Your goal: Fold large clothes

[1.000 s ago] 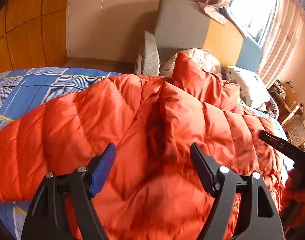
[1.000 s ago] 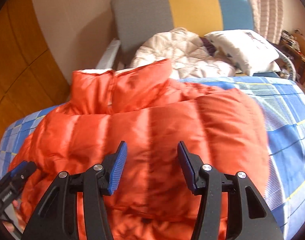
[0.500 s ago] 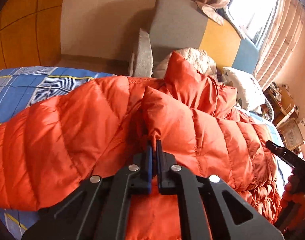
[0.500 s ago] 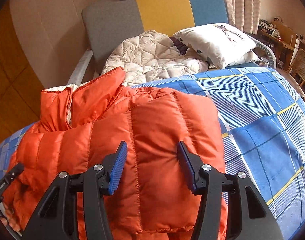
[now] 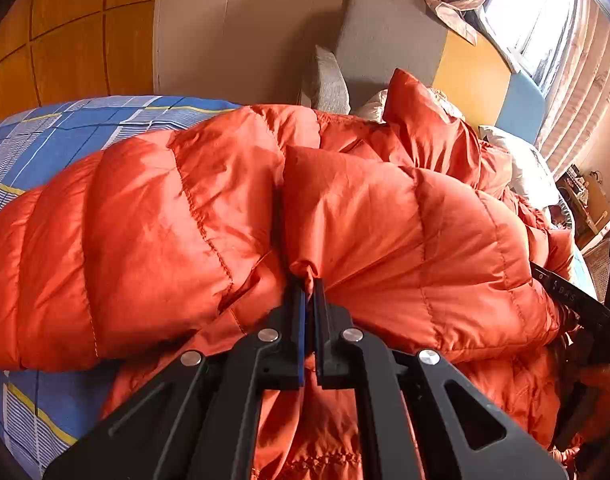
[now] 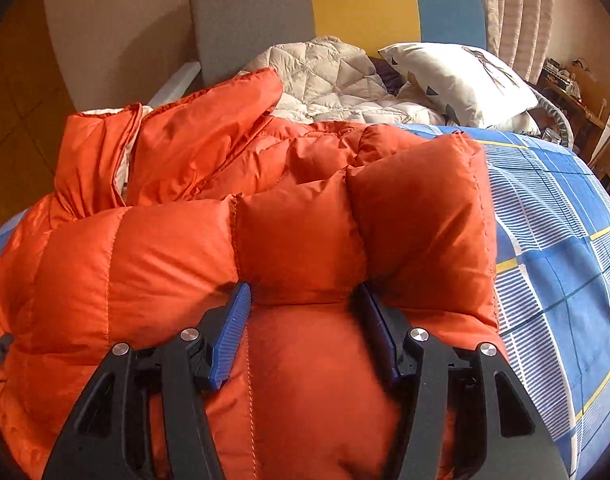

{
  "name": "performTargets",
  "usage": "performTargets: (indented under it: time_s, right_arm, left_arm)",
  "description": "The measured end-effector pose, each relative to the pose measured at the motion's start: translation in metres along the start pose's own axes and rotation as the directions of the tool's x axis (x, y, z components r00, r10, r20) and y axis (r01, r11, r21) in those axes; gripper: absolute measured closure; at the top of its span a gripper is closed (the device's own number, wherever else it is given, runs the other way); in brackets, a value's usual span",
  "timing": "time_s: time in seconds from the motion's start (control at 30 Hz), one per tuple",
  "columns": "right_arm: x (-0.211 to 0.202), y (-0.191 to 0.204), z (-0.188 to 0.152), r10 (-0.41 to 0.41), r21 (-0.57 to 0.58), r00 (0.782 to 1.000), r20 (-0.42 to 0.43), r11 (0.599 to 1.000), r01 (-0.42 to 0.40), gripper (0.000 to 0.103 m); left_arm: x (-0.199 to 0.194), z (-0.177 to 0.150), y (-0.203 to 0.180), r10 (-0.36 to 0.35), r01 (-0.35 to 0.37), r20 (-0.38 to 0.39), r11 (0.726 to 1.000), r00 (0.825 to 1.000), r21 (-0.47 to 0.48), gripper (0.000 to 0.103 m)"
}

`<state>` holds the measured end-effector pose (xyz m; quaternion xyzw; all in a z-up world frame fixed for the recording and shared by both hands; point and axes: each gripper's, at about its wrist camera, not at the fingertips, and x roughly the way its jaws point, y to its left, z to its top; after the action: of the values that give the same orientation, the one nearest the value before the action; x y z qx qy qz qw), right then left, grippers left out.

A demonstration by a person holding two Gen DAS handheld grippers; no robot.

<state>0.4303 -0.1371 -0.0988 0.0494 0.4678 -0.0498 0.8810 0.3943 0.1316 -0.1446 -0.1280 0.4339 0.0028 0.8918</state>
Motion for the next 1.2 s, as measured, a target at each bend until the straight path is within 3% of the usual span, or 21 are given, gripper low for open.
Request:
performTargets:
  time_s: [0.17, 0.23, 0.27, 0.33, 0.47, 0.63, 0.77, 1.13, 1.17, 1.2]
  right_arm:
    - [0.009, 0.004, -0.003, -0.026, -0.034, 1.000, 0.012, 0.999, 0.026, 0.047]
    - [0.008, 0.005, -0.001, -0.028, -0.037, 1.000, 0.008, 0.999, 0.028, 0.046]
    - [0.007, 0.005, 0.001, -0.030, -0.039, 1.000, 0.001, 0.999, 0.030, 0.046]
    - [0.001, 0.004, 0.005, -0.014, -0.032, 1.000, -0.015, 0.999, 0.013, 0.034]
    - [-0.025, 0.006, 0.007, 0.026, -0.021, 0.999, 0.029, 0.999, -0.025, 0.029]
    - [-0.037, 0.020, 0.001, 0.070, -0.048, 0.997, 0.033, 0.997, -0.068, 0.025]
    - [-0.026, 0.025, -0.004, 0.052, -0.063, 0.999, 0.010, 0.997, -0.051, 0.025]
    - [-0.004, 0.032, -0.010, 0.013, -0.093, 1.000, 0.008, 0.996, -0.012, 0.021]
    - [-0.005, 0.032, -0.010, 0.008, -0.096, 1.000, 0.007, 0.995, -0.008, 0.021]
    - [-0.007, 0.033, -0.010, 0.004, -0.100, 1.000, 0.006, 0.995, -0.003, 0.020]
  left_arm:
    - [0.003, 0.000, 0.000, 0.010, -0.010, -0.011, 1.000, 1.000, -0.011, 0.099]
    - [-0.007, 0.002, 0.002, 0.020, -0.020, -0.004, 0.999, 1.000, -0.046, 0.093]
    - [-0.014, 0.002, 0.001, 0.025, -0.025, 0.008, 0.999, 1.000, -0.049, 0.088]
    - [-0.030, 0.004, -0.005, 0.040, -0.038, 0.060, 0.999, 0.997, -0.033, 0.062]
    - [-0.045, 0.014, -0.027, 0.012, -0.018, 0.118, 0.999, 0.993, 0.050, 0.061]
    - [-0.027, 0.027, -0.053, 0.000, -0.011, 0.093, 0.993, 0.996, 0.121, 0.061]
    - [0.003, 0.026, -0.046, 0.031, -0.033, 0.022, 0.995, 0.999, 0.095, 0.061]
    - [0.017, 0.017, -0.036, 0.032, -0.033, 0.016, 0.998, 0.999, 0.059, 0.061]
    - [0.012, 0.018, -0.034, 0.032, -0.032, 0.013, 0.999, 0.999, 0.041, 0.060]
    - [0.006, 0.017, -0.033, 0.026, -0.026, 0.016, 0.999, 1.000, 0.031, 0.050]
